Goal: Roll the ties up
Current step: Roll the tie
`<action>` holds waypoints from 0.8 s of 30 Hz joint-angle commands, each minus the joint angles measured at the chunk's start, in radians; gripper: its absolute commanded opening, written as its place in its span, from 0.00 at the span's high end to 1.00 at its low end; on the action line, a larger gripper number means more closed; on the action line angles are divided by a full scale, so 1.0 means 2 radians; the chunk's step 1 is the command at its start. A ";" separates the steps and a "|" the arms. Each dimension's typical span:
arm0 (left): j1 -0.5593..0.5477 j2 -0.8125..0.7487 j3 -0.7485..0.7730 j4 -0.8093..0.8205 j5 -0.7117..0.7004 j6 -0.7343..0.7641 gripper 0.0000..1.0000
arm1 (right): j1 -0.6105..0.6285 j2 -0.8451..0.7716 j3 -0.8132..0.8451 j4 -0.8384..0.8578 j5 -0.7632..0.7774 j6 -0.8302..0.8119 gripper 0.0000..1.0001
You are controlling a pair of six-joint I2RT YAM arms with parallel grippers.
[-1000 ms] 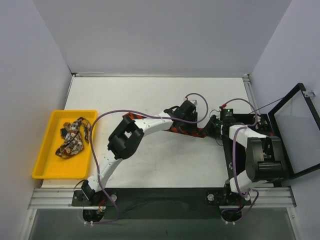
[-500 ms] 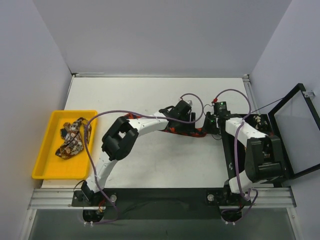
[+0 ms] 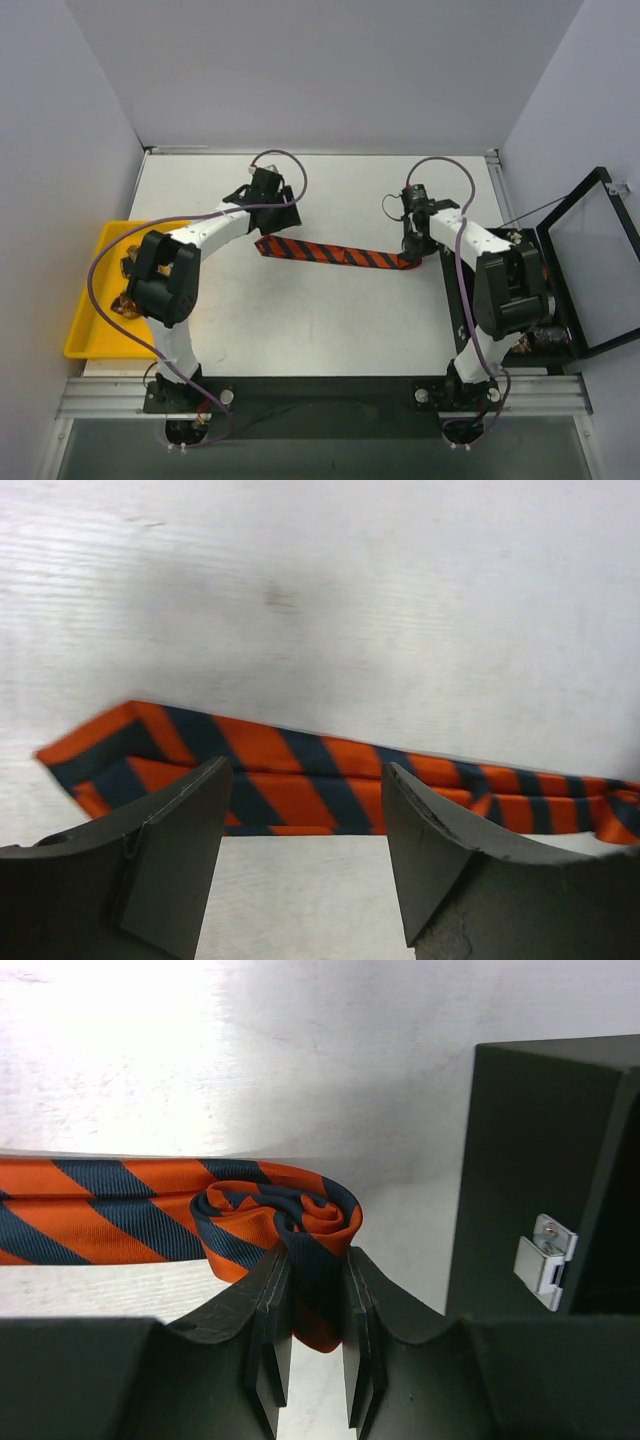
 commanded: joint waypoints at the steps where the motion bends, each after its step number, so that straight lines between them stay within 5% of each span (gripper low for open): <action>1: 0.017 -0.012 -0.029 0.002 -0.021 0.027 0.28 | 0.015 0.023 0.043 -0.071 0.092 -0.008 1.00; 10: 0.034 -0.005 -0.055 -0.007 -0.031 0.030 0.34 | 0.076 0.102 0.128 -0.148 0.250 0.004 1.00; 17: 0.040 -0.074 -0.106 -0.031 -0.038 0.026 0.34 | 0.122 0.184 0.198 -0.230 0.366 0.037 1.00; 24: 0.063 -0.135 -0.169 -0.058 -0.022 0.028 0.35 | 0.138 0.246 0.253 -0.281 0.398 0.073 1.00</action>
